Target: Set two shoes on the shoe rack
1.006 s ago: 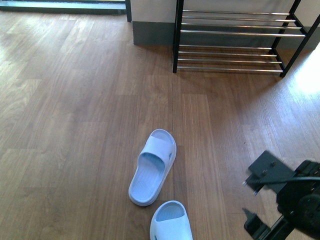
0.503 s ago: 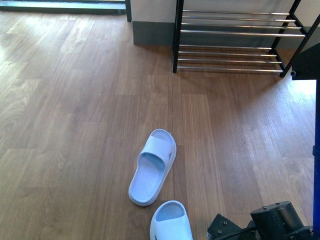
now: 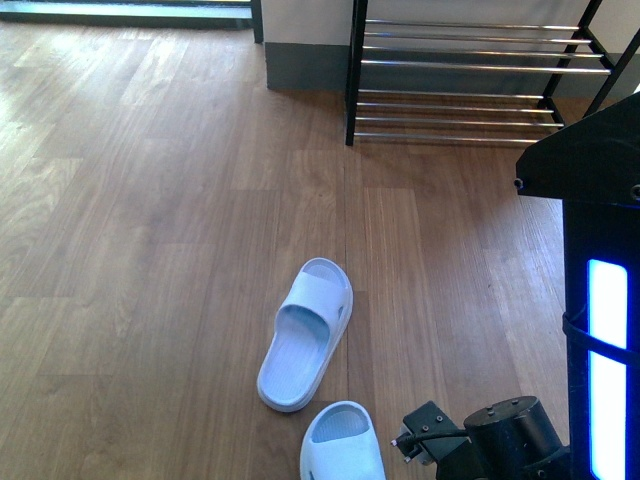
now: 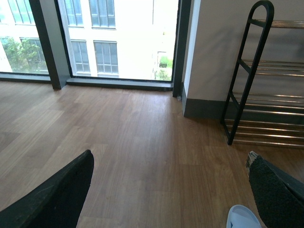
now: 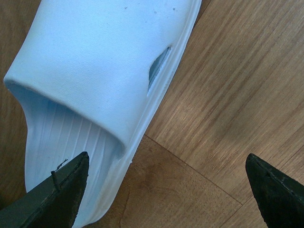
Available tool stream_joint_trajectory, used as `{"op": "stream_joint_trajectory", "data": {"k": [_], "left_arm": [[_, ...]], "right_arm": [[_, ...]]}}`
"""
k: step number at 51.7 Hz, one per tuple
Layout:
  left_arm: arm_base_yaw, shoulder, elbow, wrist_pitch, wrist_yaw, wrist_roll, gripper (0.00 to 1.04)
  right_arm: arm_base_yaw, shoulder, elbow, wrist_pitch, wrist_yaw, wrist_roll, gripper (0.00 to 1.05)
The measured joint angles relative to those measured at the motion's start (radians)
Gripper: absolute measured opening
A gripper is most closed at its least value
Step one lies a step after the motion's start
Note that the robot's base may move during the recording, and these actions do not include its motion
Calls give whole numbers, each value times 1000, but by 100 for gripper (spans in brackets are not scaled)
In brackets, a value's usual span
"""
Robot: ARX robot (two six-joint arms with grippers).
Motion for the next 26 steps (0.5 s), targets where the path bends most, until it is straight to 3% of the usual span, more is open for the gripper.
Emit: {"op": "stream_joint_trajectory", "data": {"k": [26], "left_arm": [[0,0,0,0,0,0,95]], "right_arm": [[-7,87,47,97,35,60,96]]}}
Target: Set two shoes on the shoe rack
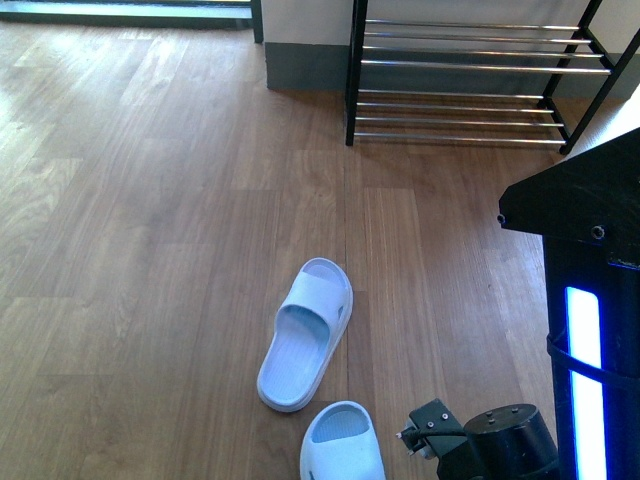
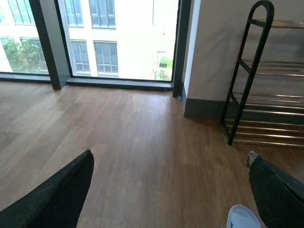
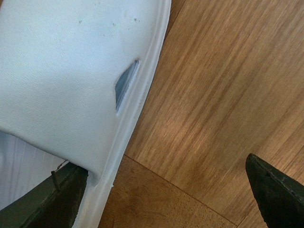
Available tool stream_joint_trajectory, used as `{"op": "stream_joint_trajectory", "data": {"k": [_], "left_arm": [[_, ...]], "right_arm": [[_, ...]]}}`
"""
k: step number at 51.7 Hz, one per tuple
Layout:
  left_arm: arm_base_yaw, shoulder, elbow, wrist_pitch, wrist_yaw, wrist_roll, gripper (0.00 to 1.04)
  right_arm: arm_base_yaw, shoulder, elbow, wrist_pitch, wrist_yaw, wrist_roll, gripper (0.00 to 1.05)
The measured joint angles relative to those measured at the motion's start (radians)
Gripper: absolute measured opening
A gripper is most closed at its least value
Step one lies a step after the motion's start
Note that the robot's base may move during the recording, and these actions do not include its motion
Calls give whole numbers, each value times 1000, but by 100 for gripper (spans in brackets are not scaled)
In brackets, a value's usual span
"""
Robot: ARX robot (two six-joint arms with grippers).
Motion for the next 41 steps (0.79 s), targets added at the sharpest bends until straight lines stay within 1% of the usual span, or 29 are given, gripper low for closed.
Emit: {"op": "stream_joint_trajectory", "data": {"k": [5,9,18,41], "left_arm": [[0,0,0,0,0,0,95],[0,0,0,0,0,0,95],[0,0,0,0,0,0,95],[0,0,0,0,0,0,95]], "right_arm": [[5,10,-27,71,-2,26,96],[-2,33,-44,104,-32,40,96],[-34,46,-45,87,-45,40,96],[-30,51,-50,162,-51,76,96]]}}
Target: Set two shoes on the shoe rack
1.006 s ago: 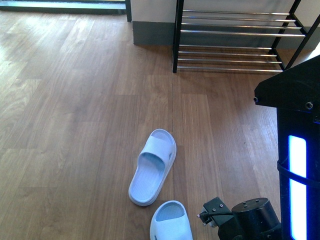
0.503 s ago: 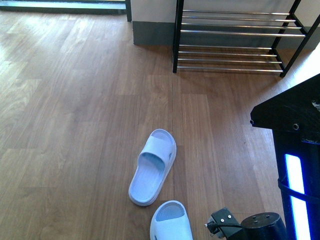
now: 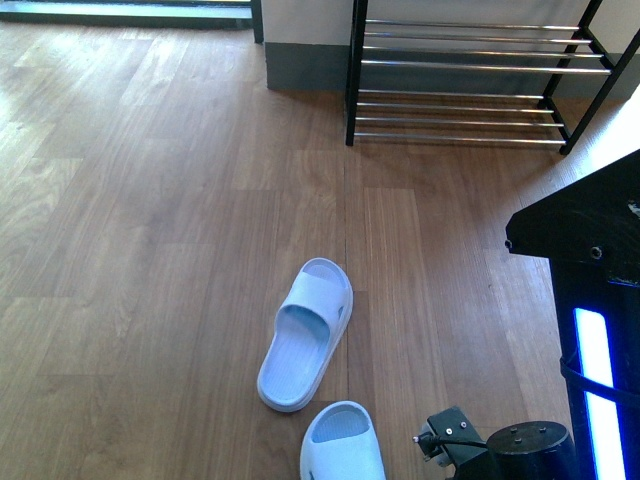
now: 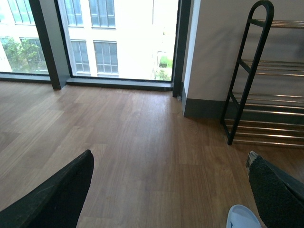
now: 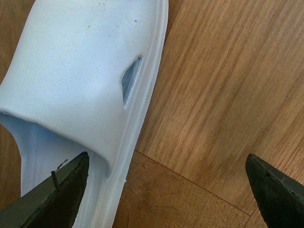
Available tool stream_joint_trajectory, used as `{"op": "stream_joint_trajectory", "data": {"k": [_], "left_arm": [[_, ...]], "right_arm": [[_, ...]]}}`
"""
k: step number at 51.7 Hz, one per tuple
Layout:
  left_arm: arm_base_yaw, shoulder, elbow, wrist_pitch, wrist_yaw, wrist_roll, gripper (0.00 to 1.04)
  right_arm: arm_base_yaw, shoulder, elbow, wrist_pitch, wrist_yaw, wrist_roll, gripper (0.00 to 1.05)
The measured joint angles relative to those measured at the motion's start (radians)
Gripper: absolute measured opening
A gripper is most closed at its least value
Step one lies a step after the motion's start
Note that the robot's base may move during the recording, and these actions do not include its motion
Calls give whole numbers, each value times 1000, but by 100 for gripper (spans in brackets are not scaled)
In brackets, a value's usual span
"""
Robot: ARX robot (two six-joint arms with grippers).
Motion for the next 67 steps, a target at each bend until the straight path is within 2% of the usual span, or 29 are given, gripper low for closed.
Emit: {"op": "stream_joint_trajectory", "data": {"k": [36,43,49,67], "left_arm": [[0,0,0,0,0,0,95],[0,0,0,0,0,0,95],[0,0,0,0,0,0,95],[0,0,0,0,0,0,95]], "right_arm": [[3,3,0,-5,52,-66,96],[11,-9,7,-126,71,-135,96],[6,-11,7,-150,5,-95,96],[-2,-11,8,-87,-39,84,96]]}}
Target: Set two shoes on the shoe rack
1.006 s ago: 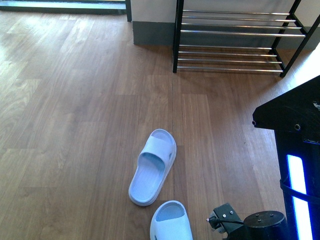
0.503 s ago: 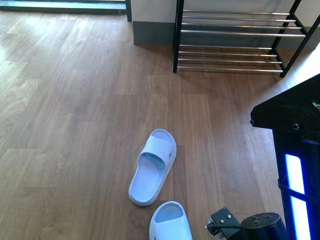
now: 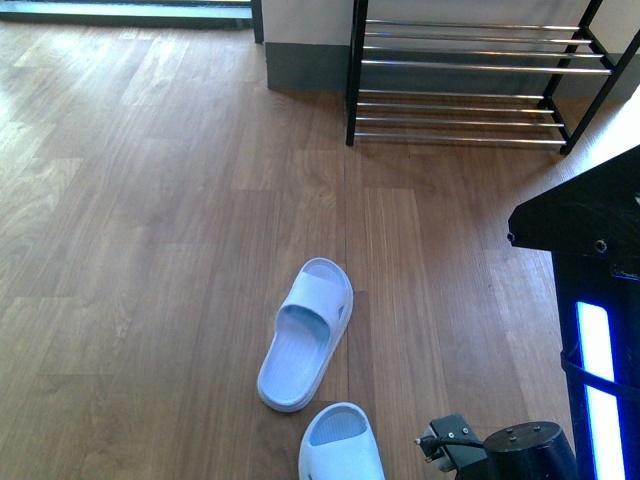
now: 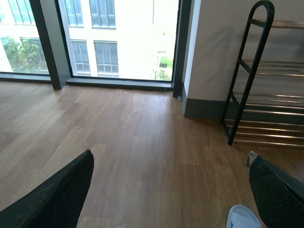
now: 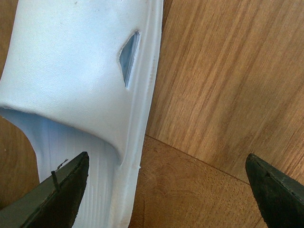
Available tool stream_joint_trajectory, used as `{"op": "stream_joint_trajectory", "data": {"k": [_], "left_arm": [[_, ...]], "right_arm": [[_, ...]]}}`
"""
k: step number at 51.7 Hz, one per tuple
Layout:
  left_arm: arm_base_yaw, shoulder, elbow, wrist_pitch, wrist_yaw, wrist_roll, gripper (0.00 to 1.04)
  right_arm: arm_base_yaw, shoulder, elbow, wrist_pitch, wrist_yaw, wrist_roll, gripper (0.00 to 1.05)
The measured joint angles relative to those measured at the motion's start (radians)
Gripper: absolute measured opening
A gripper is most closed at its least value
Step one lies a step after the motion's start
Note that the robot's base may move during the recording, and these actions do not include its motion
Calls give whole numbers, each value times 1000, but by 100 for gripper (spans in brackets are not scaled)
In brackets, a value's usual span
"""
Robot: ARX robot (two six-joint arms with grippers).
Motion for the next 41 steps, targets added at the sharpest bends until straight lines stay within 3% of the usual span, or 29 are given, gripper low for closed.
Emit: {"op": "stream_joint_trajectory", "data": {"k": [41], "left_arm": [[0,0,0,0,0,0,95]], "right_arm": [[3,3,-1,47,49,-90,96]]}}
